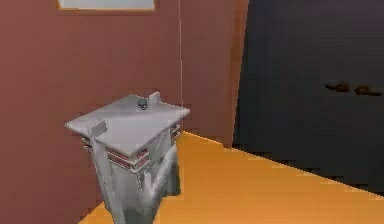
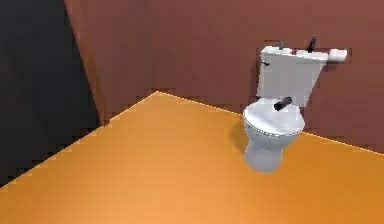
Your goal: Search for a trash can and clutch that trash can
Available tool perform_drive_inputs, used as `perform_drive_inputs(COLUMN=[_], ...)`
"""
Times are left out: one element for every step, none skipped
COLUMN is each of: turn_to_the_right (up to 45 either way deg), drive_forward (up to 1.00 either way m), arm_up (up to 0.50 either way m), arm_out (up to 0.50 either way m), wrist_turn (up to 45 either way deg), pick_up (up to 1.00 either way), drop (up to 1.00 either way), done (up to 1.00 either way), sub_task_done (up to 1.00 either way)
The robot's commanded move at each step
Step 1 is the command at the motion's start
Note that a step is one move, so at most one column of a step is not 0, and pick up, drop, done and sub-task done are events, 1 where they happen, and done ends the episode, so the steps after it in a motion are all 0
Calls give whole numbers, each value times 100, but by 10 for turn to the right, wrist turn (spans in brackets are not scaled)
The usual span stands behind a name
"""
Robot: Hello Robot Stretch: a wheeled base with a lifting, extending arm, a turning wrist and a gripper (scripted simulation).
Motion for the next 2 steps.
perform_drive_inputs(turn_to_the_right=[-450, -150], drive_forward=[0, 0], arm_up=[0, 0], arm_out=[0, 0], wrist_turn=[0, 0], pick_up=[0, 0], drop=[0, 0], done=[0, 0], sub_task_done=[0, 0])
